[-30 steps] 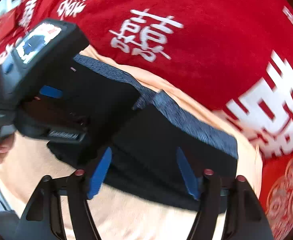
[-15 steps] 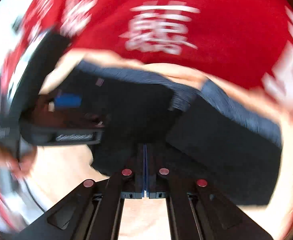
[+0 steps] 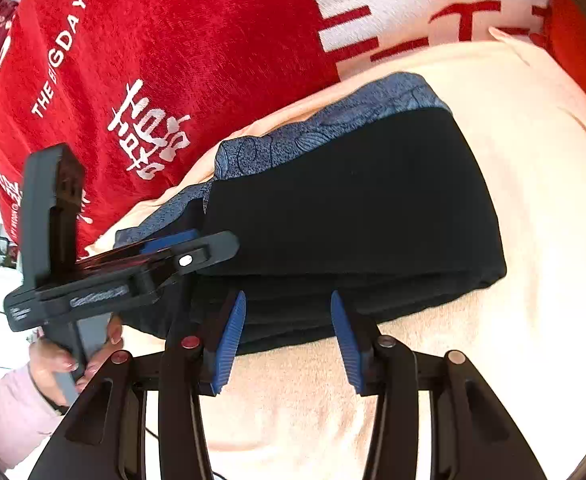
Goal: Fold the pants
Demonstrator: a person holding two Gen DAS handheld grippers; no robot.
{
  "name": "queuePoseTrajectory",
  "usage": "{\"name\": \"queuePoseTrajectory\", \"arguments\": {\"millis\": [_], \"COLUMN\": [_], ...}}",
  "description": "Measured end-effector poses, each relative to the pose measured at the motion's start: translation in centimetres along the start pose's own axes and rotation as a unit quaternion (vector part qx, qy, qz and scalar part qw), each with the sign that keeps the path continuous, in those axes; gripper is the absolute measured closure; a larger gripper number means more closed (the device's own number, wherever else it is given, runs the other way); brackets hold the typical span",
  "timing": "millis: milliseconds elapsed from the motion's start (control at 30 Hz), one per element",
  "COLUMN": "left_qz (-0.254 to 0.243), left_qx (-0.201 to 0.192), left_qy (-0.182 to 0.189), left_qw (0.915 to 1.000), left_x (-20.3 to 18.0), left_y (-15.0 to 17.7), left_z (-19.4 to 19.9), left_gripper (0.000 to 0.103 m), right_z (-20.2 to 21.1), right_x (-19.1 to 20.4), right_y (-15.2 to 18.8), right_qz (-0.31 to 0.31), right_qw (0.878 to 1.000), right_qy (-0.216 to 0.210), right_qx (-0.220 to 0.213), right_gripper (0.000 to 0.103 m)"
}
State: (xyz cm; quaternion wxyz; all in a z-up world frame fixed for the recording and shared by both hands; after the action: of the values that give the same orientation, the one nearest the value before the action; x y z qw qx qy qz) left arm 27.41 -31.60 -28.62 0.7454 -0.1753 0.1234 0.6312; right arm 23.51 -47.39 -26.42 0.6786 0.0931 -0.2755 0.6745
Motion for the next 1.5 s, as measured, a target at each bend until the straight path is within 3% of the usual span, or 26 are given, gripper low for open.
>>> {"name": "queuePoseTrajectory", "arguments": {"millis": [33, 67, 200, 367, 533, 633, 767, 900, 1067, 1200, 1233, 1267, 1300, 1333, 1433, 1500], "left_qz": [0.001, 0.002, -0.025, -0.047, 0.009, 0.034, 0.033, 0.040, 0.036, 0.048, 0.050, 0.053, 0.058, 0.064, 0.069, 0.060], "left_qx": [0.005, 0.009, -0.010, -0.019, -0.003, -0.014, -0.021, -0.015, -0.045, -0.054, -0.055, -0.054, -0.051, -0.049, -0.044, -0.048], "left_qy": [0.000, 0.013, 0.049, 0.021, -0.003, 0.005, -0.052, -0.079, -0.090, -0.105, -0.118, -0.137, -0.147, -0.152, -0.165, -0.184], "left_qw": [1.0000, 0.9999, 0.9984, 0.9985, 1.0000, 0.9993, 0.9979, 0.9959, 0.9943, 0.9918, 0.9903, 0.9876, 0.9861, 0.9852, 0.9828, 0.9800], "left_x": [0.0, -0.3, -2.7, -2.9, 1.1, 2.2, 2.7, 2.5, 0.1, -1.2, -1.2, -0.9, -0.7, -0.4, 0.4, 0.4], "left_y": [0.2, 0.3, 1.1, 3.7, 5.5, 5.6, 6.0, 6.2, 3.5, 0.0, -0.5, -0.8, -0.8, -0.7, 0.2, 0.5], "left_z": [-0.1, -0.1, 2.7, 4.7, 1.9, 1.9, 3.2, 5.0, 5.6, 3.0, 2.4, 1.6, 1.0, 0.6, -0.2, -0.5], "left_gripper": [0.085, 0.092, 0.092, 0.092, 0.092, 0.092, 0.092, 0.092, 0.091, 0.091, 0.091, 0.091, 0.091, 0.091, 0.091, 0.091], "right_z": [0.0, 0.1, 1.1, 2.8, 1.3, -1.0, -3.5, -1.4, 3.0, 3.2, 2.8, 2.3, 1.8, 1.3, -0.8, -3.1], "right_x": [-0.2, -0.4, -0.5, -0.9, -0.5, 0.1, 0.4, 0.7, -2.9, -8.1, -9.2, -9.9, -10.1, -9.9, -8.2, -7.5], "right_y": [0.1, 0.2, 0.2, 0.4, 0.9, 1.0, 2.4, 2.9, -0.9, -5.5, -6.6, -7.7, -8.8, -9.7, -10.7, -10.3], "right_qz": [-0.003, -0.005, -0.011, -0.016, -0.001, 0.015, 0.015, 0.023, 0.024, -0.019, -0.024, -0.025, -0.019, -0.006, 0.048, 0.096], "right_qw": [1.000, 1.000, 1.000, 1.000, 1.000, 1.000, 0.998, 0.998, 1.000, 1.000, 0.999, 0.999, 1.000, 1.000, 0.998, 0.992], "right_qy": [-0.005, -0.007, -0.013, -0.016, -0.015, -0.016, -0.022, -0.028, 0.000, 0.015, 0.021, 0.022, 0.018, 0.017, 0.032, 0.075], "right_qx": [0.000, -0.001, -0.009, -0.011, 0.005, 0.020, 0.060, 0.057, 0.014, -0.005, -0.005, -0.008, -0.012, -0.011, -0.001, 0.028], "right_gripper": [0.055, 0.055, 0.059, 0.059, 0.059, 0.059, 0.059, 0.058, 0.056, 0.056, 0.057, 0.065, 0.077, 0.080, 0.081, 0.081]}}
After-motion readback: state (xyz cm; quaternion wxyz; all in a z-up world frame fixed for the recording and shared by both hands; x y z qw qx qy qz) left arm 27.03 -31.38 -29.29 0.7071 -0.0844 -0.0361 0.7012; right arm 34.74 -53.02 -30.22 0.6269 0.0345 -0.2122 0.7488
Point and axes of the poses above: each gripper's, at about its wrist camera, not at the fingertips, and z roughly against the way its jaws point, x to its left, y to its underside, the point moved 8 cm from there along -z, roughly the way its jaws point, and after that the axes turned 6 degrees about z, right-handed, at the moved point
